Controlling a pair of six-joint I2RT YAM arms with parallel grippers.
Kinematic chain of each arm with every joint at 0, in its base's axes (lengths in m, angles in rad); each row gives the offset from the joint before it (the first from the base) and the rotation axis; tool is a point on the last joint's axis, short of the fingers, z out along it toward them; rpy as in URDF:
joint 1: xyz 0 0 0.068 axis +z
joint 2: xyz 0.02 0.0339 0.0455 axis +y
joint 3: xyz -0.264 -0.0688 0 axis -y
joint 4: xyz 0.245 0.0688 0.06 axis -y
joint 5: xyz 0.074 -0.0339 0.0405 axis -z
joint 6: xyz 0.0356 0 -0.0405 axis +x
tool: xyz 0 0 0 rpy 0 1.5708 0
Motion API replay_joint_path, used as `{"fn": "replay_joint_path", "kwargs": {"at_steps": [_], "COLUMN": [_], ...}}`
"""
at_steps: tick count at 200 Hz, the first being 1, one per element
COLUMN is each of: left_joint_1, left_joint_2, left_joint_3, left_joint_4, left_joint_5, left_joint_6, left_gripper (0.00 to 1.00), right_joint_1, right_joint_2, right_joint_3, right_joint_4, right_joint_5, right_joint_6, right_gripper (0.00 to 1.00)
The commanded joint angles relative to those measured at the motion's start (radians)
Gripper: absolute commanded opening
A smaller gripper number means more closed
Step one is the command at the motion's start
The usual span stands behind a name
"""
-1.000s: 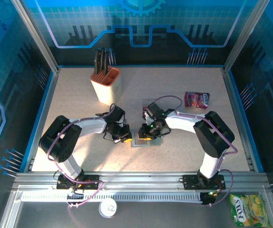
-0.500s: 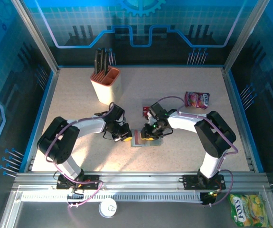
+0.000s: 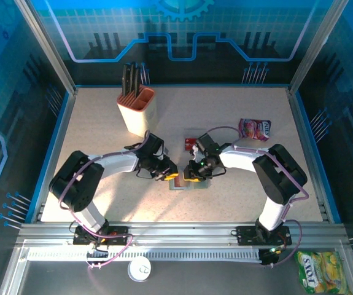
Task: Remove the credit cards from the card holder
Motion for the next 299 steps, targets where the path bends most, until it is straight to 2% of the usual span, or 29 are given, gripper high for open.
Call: {"fn": "replay_joint_path", "kwargs": {"at_steps": [1,204,246,299], "left_joint_1": [-0.014,-0.039,-0.058,-0.102], "left_joint_2": [0.028,0.073,0.075,0.121], "left_joint_3": [0.026,0.066,0.096,0.167], "left_joint_4": [0.023,0.039,0.033,0.013], "left_joint_5": [0.041,0.045,0.033,0.016], "left_joint_6": [-0.024,-0.045,-0.062,-0.079], "left_gripper": [0.22,0.16,0.16,0.21], "right_joint_1": [-0.014,-0.032,-0.067,-0.137], "right_joint_2": [-0.021,-0.091,-0.14,-0.226], "right_joint_3": [-0.024,-0.038,-0.038,-0.079], "right_joint_4": [0.0,0.012,-0.026,-0.075], "right_joint_5": [-0.011,-0.028,-0.029,-0.039], "right_joint_6": [0.007,0.014,-0.011,-0.051], "right_gripper": [0.29,0.29,0.29,0.3]}}
